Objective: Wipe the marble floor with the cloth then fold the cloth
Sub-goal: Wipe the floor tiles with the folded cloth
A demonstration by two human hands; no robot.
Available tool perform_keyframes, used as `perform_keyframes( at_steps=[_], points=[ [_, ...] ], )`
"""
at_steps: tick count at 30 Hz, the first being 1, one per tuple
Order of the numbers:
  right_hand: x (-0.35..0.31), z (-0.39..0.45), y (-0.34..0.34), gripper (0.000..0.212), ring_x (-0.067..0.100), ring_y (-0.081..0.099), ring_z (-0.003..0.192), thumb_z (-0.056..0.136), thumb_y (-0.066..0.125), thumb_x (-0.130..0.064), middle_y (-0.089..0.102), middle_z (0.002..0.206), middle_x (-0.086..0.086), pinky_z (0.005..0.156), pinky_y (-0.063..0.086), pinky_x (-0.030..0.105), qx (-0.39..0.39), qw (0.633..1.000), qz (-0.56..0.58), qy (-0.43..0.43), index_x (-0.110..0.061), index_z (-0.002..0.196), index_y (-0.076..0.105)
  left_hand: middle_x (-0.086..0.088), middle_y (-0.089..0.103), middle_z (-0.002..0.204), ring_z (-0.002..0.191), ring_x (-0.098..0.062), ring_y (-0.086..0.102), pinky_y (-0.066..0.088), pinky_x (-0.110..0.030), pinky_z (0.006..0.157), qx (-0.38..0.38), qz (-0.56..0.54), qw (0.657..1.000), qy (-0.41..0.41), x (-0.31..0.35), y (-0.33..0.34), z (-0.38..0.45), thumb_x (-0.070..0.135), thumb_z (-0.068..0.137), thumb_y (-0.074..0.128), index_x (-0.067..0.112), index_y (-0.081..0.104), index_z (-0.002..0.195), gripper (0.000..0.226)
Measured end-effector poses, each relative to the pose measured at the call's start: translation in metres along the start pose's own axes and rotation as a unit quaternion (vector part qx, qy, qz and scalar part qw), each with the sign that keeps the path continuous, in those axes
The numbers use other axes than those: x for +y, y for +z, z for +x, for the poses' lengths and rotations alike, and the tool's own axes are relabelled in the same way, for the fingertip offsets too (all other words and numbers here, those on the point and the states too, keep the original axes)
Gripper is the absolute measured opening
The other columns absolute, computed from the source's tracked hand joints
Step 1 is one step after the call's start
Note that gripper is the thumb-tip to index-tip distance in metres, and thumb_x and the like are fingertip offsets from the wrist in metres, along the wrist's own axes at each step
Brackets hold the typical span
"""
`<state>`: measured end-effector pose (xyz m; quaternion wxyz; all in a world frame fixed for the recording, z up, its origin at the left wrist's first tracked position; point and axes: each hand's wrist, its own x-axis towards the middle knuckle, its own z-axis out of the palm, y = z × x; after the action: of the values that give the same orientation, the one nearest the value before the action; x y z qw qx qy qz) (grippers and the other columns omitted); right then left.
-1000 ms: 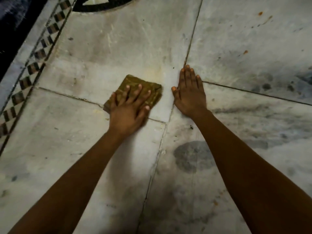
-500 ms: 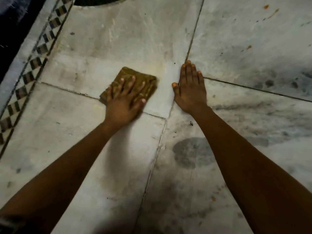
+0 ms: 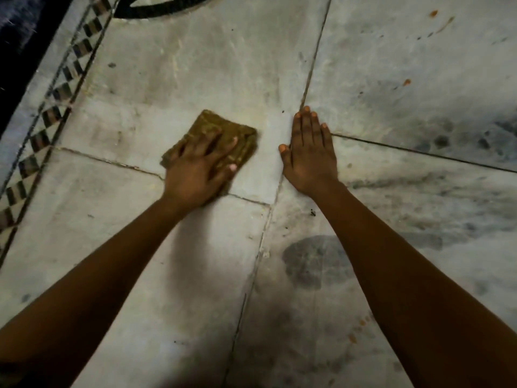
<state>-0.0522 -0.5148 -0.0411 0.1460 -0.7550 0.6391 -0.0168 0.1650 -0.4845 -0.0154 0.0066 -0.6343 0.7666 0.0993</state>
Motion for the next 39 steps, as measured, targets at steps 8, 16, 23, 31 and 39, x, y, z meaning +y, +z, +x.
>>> perform_keyframes(
  at_steps=[8,16,23,31,39],
  points=[
    [0.0,0.0,0.0,0.064,0.023,-0.008,0.145,0.1,0.022,-0.038,-0.009,0.157,0.013,0.116,-0.008,0.035,-0.013,1.0,0.001,0.004,-0.005,0.148,-0.004,-0.002,0.0,0.159,0.145,-0.025,-0.003,-0.003,-0.052,0.115,-0.012,-0.017,0.998,-0.059,0.033,0.009,0.117,0.046,0.099,0.024,0.032,0.005,0.149,0.056],
    [0.001,0.002,-0.004,0.064,0.023,-0.012,0.145,0.1,0.02,-0.038,-0.014,0.157,0.013,0.115,-0.011,0.035,-0.036,0.999,0.005,0.002,-0.005,0.148,-0.008,0.002,0.008,0.158,0.145,-0.023,0.004,-0.002,-0.049,0.113,0.007,0.005,0.998,-0.056,-0.009,0.01,0.029,0.054,0.09,0.016,0.037,0.007,0.146,0.059],
    [0.0,0.001,-0.006,0.064,0.023,-0.012,0.145,0.1,0.02,-0.038,-0.013,0.157,0.012,0.115,-0.011,0.036,-0.04,0.999,0.003,0.008,-0.006,0.148,-0.007,-0.003,0.001,0.159,0.145,-0.026,-0.002,-0.006,-0.053,0.113,-0.005,-0.017,0.998,-0.058,0.046,0.012,0.109,0.046,0.097,0.019,0.03,0.007,0.149,0.056],
    [0.002,0.002,-0.003,0.064,0.023,-0.011,0.145,0.1,0.021,-0.039,-0.013,0.157,0.013,0.115,-0.01,0.036,-0.031,1.0,0.0,0.001,-0.005,0.148,-0.007,0.001,0.007,0.158,0.145,-0.024,0.003,-0.003,-0.048,0.113,-0.009,-0.003,0.999,-0.04,-0.013,0.007,0.025,0.055,0.089,0.015,0.037,0.007,0.146,0.06],
    [0.0,0.001,-0.003,0.063,0.023,-0.008,0.145,0.099,0.018,-0.039,-0.009,0.157,0.013,0.115,-0.009,0.035,-0.017,1.0,0.006,0.0,-0.005,0.148,-0.003,-0.003,0.005,0.159,0.145,-0.027,0.002,-0.005,-0.052,0.113,0.013,-0.017,0.998,-0.054,0.049,0.018,0.084,0.046,0.095,0.016,0.032,0.01,0.149,0.057]
  ],
)
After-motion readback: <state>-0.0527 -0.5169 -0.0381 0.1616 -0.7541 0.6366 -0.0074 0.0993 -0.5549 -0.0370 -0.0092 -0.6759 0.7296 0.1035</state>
